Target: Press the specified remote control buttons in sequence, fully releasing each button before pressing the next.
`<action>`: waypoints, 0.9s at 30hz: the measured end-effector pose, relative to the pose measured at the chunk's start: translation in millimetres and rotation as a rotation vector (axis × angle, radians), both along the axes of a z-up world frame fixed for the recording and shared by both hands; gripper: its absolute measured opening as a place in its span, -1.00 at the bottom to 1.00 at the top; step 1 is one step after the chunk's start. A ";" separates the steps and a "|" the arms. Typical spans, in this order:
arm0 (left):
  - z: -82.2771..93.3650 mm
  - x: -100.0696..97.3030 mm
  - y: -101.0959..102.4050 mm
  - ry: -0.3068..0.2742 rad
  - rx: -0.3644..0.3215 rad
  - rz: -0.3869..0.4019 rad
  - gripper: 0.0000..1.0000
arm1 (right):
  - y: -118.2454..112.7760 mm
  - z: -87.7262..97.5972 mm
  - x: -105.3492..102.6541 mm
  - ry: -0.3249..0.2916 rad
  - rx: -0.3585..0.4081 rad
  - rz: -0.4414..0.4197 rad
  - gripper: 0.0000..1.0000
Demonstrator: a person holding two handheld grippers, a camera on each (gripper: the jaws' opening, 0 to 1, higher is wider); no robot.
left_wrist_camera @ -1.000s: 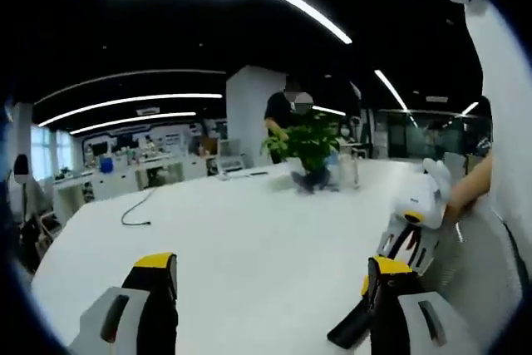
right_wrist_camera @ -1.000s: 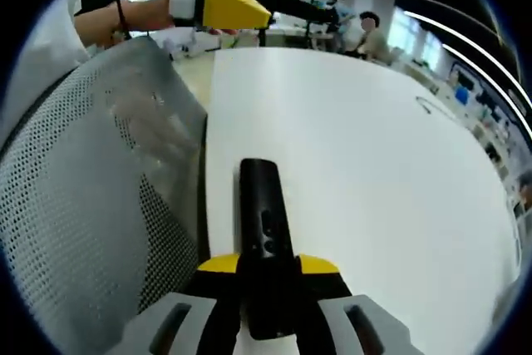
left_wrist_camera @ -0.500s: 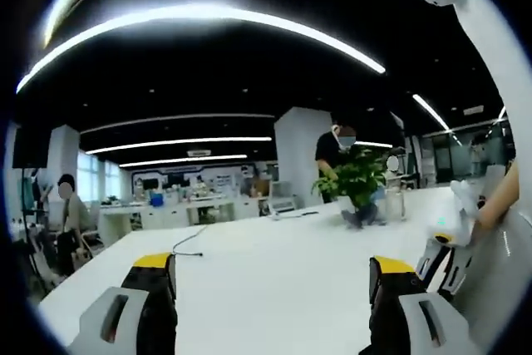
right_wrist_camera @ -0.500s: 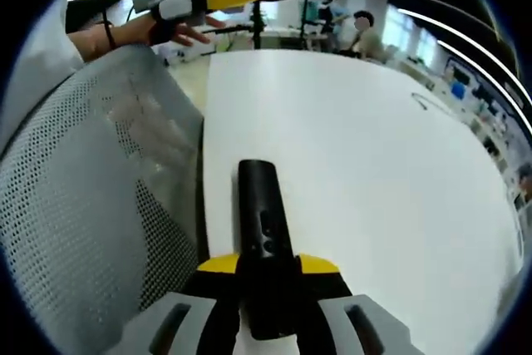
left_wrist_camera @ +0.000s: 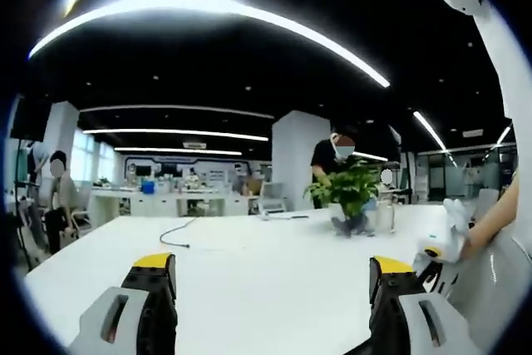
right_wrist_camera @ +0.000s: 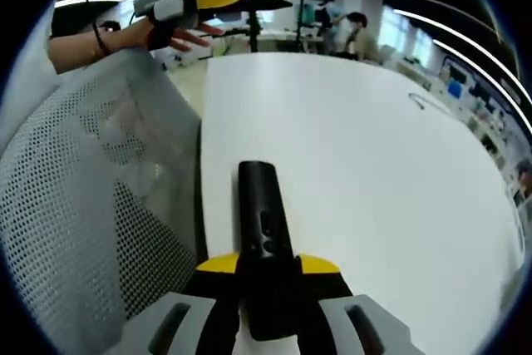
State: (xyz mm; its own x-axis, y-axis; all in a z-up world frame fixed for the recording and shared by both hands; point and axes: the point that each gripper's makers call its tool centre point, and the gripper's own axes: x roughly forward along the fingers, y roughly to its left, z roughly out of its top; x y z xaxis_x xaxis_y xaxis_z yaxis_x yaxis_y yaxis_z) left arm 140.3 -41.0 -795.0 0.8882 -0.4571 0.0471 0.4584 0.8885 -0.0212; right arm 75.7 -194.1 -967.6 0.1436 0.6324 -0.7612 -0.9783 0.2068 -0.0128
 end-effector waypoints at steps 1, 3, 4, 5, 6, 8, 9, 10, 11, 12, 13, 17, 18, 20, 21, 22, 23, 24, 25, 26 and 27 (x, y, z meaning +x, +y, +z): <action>0.4 0.1 2.0 0.003 -0.010 0.008 1.00 | 0.1 -0.1 -0.1 0.000 0.003 0.000 -0.57; 2.3 -0.2 4.2 -0.002 -0.032 0.012 1.00 | 0.8 0.0 -0.1 0.004 0.006 -0.003 -0.57; 2.4 -0.3 4.9 -0.001 -0.036 0.013 1.00 | 0.9 0.0 -0.3 0.003 0.005 -0.002 -0.57; 2.0 -0.3 5.2 0.002 -0.038 0.013 1.00 | 1.5 0.1 -0.3 0.002 0.002 -0.003 -0.57; 1.5 -0.4 5.5 0.004 -0.037 0.014 1.00 | 1.8 0.0 -0.4 0.001 0.001 -0.002 -0.57; -1.3 -0.7 6.9 0.018 -0.028 0.020 1.00 | 2.8 0.0 -0.8 0.002 -0.004 0.004 -0.57; -1.4 -0.7 7.0 0.018 -0.027 0.020 1.00 | 2.9 0.0 -1.0 0.000 -0.008 0.010 -0.57; -1.3 -0.8 7.2 0.016 -0.025 0.021 1.00 | 3.1 -0.1 -1.1 0.000 -0.010 0.013 -0.57; -1.4 -0.9 7.7 0.016 -0.023 0.022 1.00 | 3.2 -0.2 -1.1 0.002 -0.011 0.014 -0.57; -1.5 -1.2 8.3 0.016 -0.023 0.023 1.00 | 3.0 -0.5 -1.3 -0.005 -0.018 0.028 -0.58; -1.4 -1.2 8.7 0.016 -0.023 0.024 1.00 | 3.0 -0.5 -1.2 -0.016 -0.025 0.046 -0.58; -1.5 -0.6 12.1 0.018 -0.025 0.036 1.00 | 3.2 -1.2 0.3 -0.002 -0.029 0.035 -0.58; -1.8 0.0 13.4 0.020 -0.025 0.041 1.00 | 3.3 -1.1 1.0 0.005 -0.028 0.032 -0.58; -3.4 0.7 15.0 0.032 -0.027 0.044 1.00 | 4.3 -0.7 4.1 0.011 -0.030 0.030 -0.58; -4.2 0.9 15.4 0.036 -0.025 0.045 1.00 | 5.0 -0.7 7.0 0.013 -0.033 0.032 -0.58; -4.7 1.0 15.8 0.038 -0.023 0.046 1.00 | 5.3 -0.7 7.9 0.013 -0.034 0.034 -0.58; -4.9 1.0 16.3 0.038 -0.019 0.048 1.00 | 5.8 -0.6 10.9 0.014 -0.038 0.043 -0.58; -4.8 1.1 16.0 0.037 -0.019 0.048 1.00 | 5.9 -0.8 12.8 0.013 -0.043 0.053 -0.58; -4.4 1.1 15.3 0.036 -0.021 0.046 1.00 | 5.7 -0.7 14.8 0.011 -0.048 0.059 -0.58; -4.2 1.1 14.8 0.036 -0.022 0.043 1.00 | 4.8 -0.9 17.4 0.011 -0.058 0.069 -0.58; -4.4 1.3 14.4 0.036 -0.018 0.042 1.00 | 4.0 -1.1 20.3 0.011 -0.062 0.073 -0.58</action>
